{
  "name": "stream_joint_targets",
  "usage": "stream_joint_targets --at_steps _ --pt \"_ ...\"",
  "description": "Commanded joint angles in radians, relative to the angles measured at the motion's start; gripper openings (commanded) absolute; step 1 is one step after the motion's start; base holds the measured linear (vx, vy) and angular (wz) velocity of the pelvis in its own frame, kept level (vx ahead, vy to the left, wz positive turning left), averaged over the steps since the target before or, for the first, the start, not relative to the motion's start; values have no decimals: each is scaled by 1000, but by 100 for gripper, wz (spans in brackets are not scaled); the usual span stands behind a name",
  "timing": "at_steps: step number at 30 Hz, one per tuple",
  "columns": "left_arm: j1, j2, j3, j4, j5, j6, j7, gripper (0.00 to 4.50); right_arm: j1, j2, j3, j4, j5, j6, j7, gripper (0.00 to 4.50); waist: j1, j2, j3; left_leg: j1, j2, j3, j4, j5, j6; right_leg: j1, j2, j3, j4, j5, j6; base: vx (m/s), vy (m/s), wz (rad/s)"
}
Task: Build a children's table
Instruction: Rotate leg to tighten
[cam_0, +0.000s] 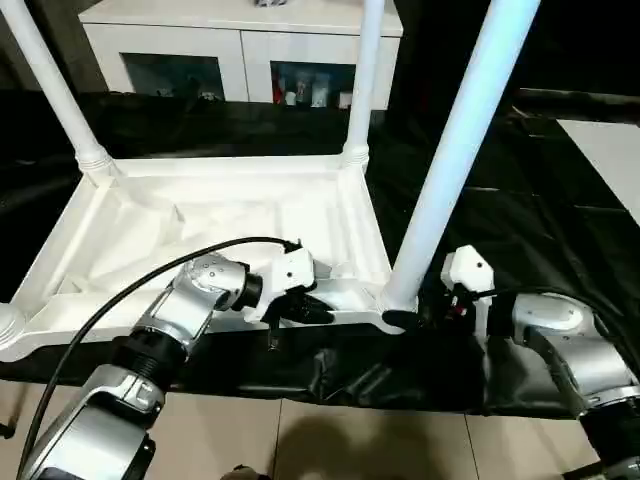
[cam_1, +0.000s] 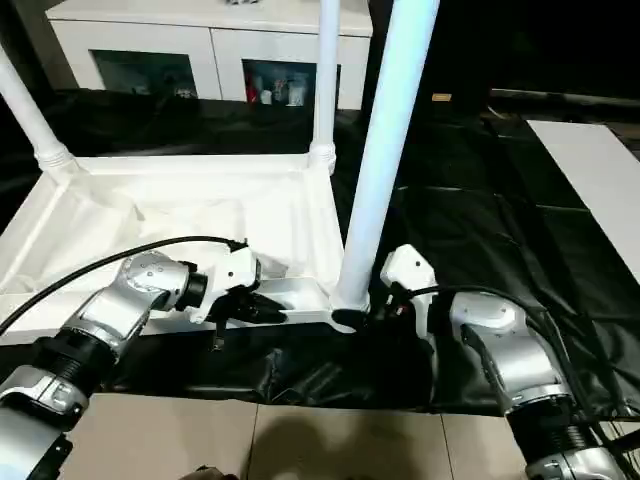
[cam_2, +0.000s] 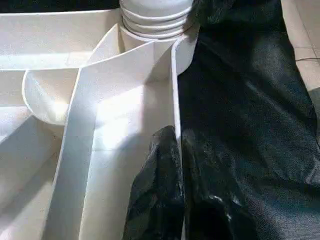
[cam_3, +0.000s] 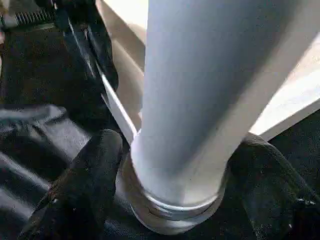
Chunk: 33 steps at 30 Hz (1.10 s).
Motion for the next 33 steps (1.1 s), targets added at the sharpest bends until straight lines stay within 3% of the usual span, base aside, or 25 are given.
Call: stream_joint_targets --at_steps 1,4,5,13,17,20,24,26,27,30,31,33 --pt "1 8 -8 -34 6 2 -12 0 -27 12 7 36 -28 -12 -10 346 -1 -10 -68 18 44 -20 -73 -224 65 45 -56 42 -65 -231 -230 0 0 0" --pt "2 7 -4 -34 4 4 -8 0 -34 19 2 45 -22 -5 -13 346 -1 -9 -67 19 44 -19 -73 -225 68 45 -55 41 -66 -234 -232 0 0 0" --pt "3 10 -5 -34 6 2 -9 0 -40 24 -3 53 -16 -1 -13 319 -1 -7 -67 20 44 -19 -73 -228 67 45 -55 42 -66 -236 -231 0 0 0" --pt "5 14 -5 -38 8 9 -12 0 -51 52 -23 86 1 13 -11 272 -2 -7 -67 20 44 -20 -73 -233 63 45 -54 41 -66 -237 -232 0 0 0" --pt "7 19 -14 -35 15 14 -20 0 -29 50 0 97 -28 -13 -4 266 -2 -7 -67 21 44 -20 -74 -242 56 45 -54 41 -67 -248 -229 0 0 0" --pt "8 17 -12 -31 25 6 6 0 -23 73 5 131 -77 -22 -100 264 -4 -5 -66 21 43 -20 -75 -238 53 44 -54 41 -66 -245 -229 0 0 0" --pt "-31 -32 18 48 54 -7 155 0 -60 172 -34 212 -143 33 -389 263 -25 -7 -59 25 39 -27 -82 -330 7 38 -54 36 -82 -409 -184 0 0 0" --pt "-68 -73 30 108 67 -3 240 0 -94 262 -85 269 -165 97 -636 263 -39 -8 -59 27 35 -32 -84 -359 -24 31 -54 35 -87 -476 -158 -34 6 -5" --pt "-87 -93 37 135 72 1 284 0 -110 304 -109 295 -171 124 -743 263 -41 -8 -60 25 36 -37 -86 -365 -32 35 -55 32 -86 -486 -149 0 0 0" --pt "-136 -149 53 210 84 2 405 0 -156 416 -163 374 -151 167 -955 263 -52 -1 -59 34 33 -37 -85 -412 -46 22 -54 34 -95 -492 -147 0 0 0" --pt "-158 -173 55 246 95 -3 453 0 -197 479 -189 441 -123 168 -1045 263 -55 -5 -60 34 32 -37 -84 -424 -44 23 -55 33 -99 -491 -141 0 0 0" --pt "-164 -181 57 256 97 -7 464 0 -216 501 -193 470 -117 166 -1072 262 -60 -2 -60 33 32 -38 -85 -435 -39 22 -54 33 -99 -485 -142 0 0 0"
